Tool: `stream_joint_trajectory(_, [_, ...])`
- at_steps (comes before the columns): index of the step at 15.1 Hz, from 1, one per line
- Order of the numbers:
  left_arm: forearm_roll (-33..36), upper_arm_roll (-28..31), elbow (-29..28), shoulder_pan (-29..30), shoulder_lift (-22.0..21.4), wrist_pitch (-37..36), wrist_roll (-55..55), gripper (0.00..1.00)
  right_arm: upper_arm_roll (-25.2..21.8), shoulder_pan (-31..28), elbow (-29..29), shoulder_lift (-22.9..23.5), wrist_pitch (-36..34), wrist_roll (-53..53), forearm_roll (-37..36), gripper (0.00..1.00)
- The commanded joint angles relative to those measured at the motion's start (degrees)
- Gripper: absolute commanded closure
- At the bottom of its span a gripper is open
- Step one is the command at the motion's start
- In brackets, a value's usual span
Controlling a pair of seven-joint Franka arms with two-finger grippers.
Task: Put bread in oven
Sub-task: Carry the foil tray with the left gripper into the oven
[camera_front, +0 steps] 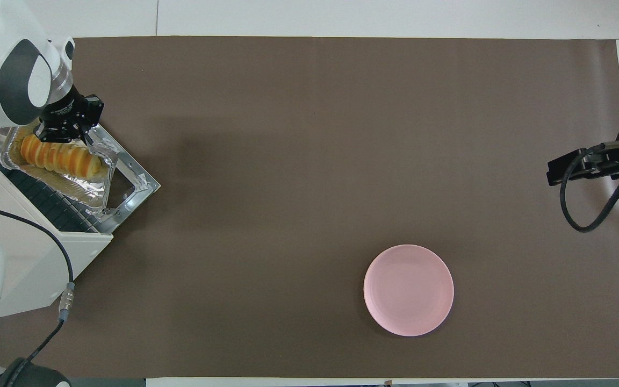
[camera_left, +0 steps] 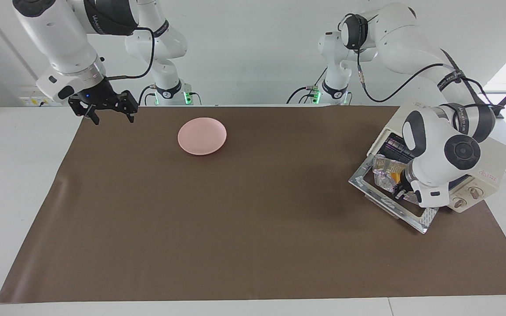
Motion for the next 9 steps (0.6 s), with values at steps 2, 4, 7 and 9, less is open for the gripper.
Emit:
stream_joint_trajectory(2, [1.97, 0.03, 1.29, 1.66, 1.07, -4.26, 4.48, 1.00, 0.42, -0.65, -0.60, -0.88, -0.64, -1.35, 0.67, 0.00])
stream_joint_trajectory(4, [1.10, -0.14, 3.47, 1.66, 1.16, -5.31, 4.48, 1.00, 0.42, -0.74, -0.60, -0.88, -0.64, -1.35, 0.67, 0.00])
stream_joint_trajectory(7, [-0.83, 0.03, 5.06, 1.74, 1.16, -5.50, 4.48, 1.00, 0.42, -0.74, -0.60, -0.88, -0.64, -1.35, 0.67, 0.00])
stream_joint_trajectory(9, [-3.29, 0.30, 7.26, 2.09, 1.25, -5.67, 4.40, 1.00, 0.42, -0.74, -0.60, -0.88, -0.64, -1.35, 0.67, 0.00])
